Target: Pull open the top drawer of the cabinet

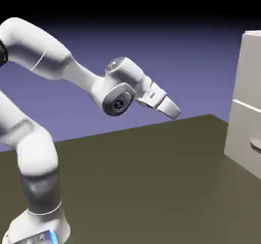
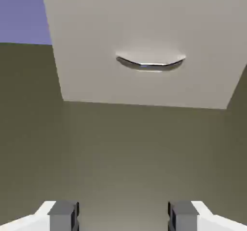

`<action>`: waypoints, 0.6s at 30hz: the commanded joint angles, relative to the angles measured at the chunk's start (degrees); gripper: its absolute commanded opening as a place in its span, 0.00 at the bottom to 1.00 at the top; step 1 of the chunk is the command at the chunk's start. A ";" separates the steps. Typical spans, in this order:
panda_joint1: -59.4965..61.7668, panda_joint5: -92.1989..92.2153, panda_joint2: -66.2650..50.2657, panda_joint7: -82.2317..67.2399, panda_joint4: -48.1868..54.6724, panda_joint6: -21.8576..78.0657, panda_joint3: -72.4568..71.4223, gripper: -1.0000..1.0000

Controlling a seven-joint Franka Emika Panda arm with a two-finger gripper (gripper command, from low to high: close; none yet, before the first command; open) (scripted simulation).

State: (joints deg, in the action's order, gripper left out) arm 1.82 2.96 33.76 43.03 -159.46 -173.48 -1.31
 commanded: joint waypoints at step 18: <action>37.38 44.22 16.42 8.51 23.07 7.88 -19.56 0.50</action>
State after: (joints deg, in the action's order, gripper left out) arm 39.19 47.18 50.18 51.54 -136.39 -165.60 -20.86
